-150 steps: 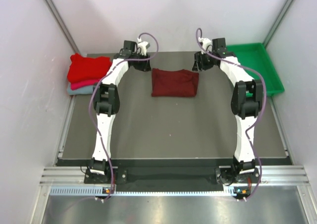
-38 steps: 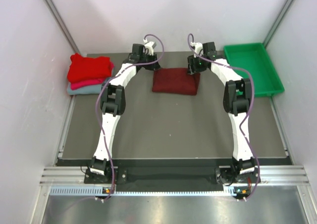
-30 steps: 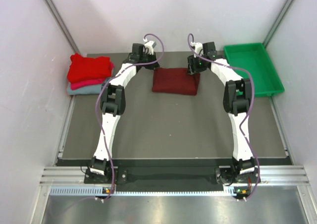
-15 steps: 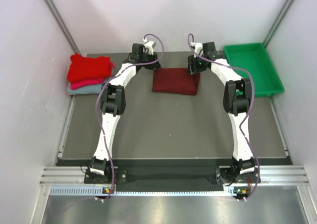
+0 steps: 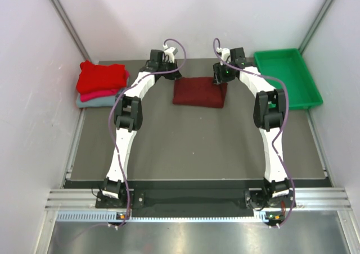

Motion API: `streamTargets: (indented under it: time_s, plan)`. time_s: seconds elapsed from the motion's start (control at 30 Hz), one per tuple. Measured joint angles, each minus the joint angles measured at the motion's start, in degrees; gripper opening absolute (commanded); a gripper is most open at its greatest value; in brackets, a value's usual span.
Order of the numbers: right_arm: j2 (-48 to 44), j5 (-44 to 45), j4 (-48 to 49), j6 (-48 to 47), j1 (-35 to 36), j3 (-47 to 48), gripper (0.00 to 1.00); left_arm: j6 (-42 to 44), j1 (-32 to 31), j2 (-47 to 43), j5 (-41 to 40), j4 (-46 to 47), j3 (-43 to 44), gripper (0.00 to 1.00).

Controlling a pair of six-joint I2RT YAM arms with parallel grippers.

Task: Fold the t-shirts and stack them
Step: Fold the tshirt

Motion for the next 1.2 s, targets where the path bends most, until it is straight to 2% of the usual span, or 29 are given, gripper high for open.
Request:
streamTargets:
  time_s: [0.37, 0.87, 0.97, 1.0, 1.07, 1.13, 1.2]
  plan:
    - [0.0, 0.3, 0.0, 0.0, 0.0, 0.0, 0.56, 0.6, 0.0, 0.0, -0.2, 0.8, 0.0, 0.00]
    - [-0.3, 0.8, 0.1, 0.0, 0.0, -0.9, 0.56, 7.2, -0.3, 0.0, -7.8, 5.7, 0.0, 0.01]
    - [-0.3, 1.0, 0.0, 0.0, 0.0, -0.9, 0.56, 8.1, -0.3, 0.0, -8.6, 5.8, 0.0, 0.17]
    - [-0.3, 1.0, 0.1, 0.0, 0.0, -0.9, 0.56, 8.4, -0.3, 0.0, -8.9, 5.8, 0.0, 0.36]
    - [-0.3, 1.2, 0.1, 0.0, 0.0, -0.9, 0.56, 8.9, -0.3, 0.0, -9.9, 5.8, 0.0, 0.47]
    - [-0.3, 1.5, 0.0, 0.0, 0.0, -0.9, 0.56, 8.6, -0.3, 0.0, -11.7, 5.8, 0.0, 0.71]
    - [-0.6, 1.7, 0.0, -0.1, 0.0, -0.9, 0.56, 8.0, -0.2, 0.0, -13.9, 5.8, 0.3, 0.75]
